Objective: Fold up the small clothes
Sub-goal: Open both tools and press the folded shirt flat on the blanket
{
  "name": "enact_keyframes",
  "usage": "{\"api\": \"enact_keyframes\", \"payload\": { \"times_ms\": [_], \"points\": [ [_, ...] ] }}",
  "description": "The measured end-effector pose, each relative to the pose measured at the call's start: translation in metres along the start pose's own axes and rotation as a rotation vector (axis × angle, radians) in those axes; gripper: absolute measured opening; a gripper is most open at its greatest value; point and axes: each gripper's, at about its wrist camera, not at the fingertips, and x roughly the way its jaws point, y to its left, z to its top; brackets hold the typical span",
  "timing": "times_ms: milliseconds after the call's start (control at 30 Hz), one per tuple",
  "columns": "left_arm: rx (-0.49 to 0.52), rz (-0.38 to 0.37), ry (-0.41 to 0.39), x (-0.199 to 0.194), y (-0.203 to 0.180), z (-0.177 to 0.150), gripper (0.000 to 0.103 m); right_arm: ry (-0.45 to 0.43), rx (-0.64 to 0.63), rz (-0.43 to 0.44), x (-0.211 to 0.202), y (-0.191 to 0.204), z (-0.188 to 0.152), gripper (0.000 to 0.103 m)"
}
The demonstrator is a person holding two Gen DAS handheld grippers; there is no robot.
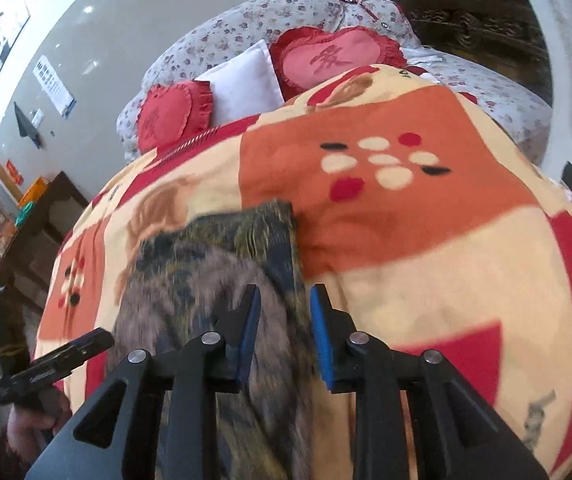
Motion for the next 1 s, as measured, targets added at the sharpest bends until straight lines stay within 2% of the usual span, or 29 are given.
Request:
{"api": "enact_keyframes", "payload": {
  "times_ms": [33,100,167,233,267,300,333,467,633,1000],
  "points": [
    [0.012,0.012,-0.009,0.0,-0.006,-0.009,0.075,0.001,-0.044,0.01,-0.006,0.01,-0.01,0.027],
    [0.069,0.101,-0.041,-0.001,-0.021,-0.026,0.076,0.015,-0.125,0.03,-0.015,0.029,-0.029,0.027],
    [0.065,0.138,-0.065,-0.002,-0.024,-0.035,0.076,0.029,-0.22,0.046,-0.018,0.052,-0.053,0.027],
    [0.038,0.148,-0.065,0.001,-0.022,-0.039,0.077,0.056,-0.284,0.021,-0.01,0.066,-0.076,0.027],
    [0.038,0.151,-0.064,0.002,-0.02,-0.04,0.079,0.114,-0.277,0.019,0.004,0.064,-0.089,0.027],
    [0.046,0.159,-0.064,0.004,-0.021,-0.041,0.08,0.134,-0.252,0.027,0.013,0.059,-0.099,0.027],
    [0.049,0.166,-0.065,0.004,-0.022,-0.042,0.08,0.063,-0.212,0.06,0.01,0.051,-0.106,0.027],
    [0.054,0.178,-0.074,0.006,-0.023,-0.044,0.081,0.011,-0.218,0.071,0.009,0.048,-0.115,0.027],
    [0.049,0.168,-0.074,0.006,-0.021,-0.044,0.081,-0.077,-0.292,-0.02,0.006,0.063,-0.13,0.027],
    [0.038,0.151,-0.076,0.005,-0.018,-0.043,0.082,-0.095,-0.292,-0.026,0.006,0.064,-0.128,0.027]
  ]
}}
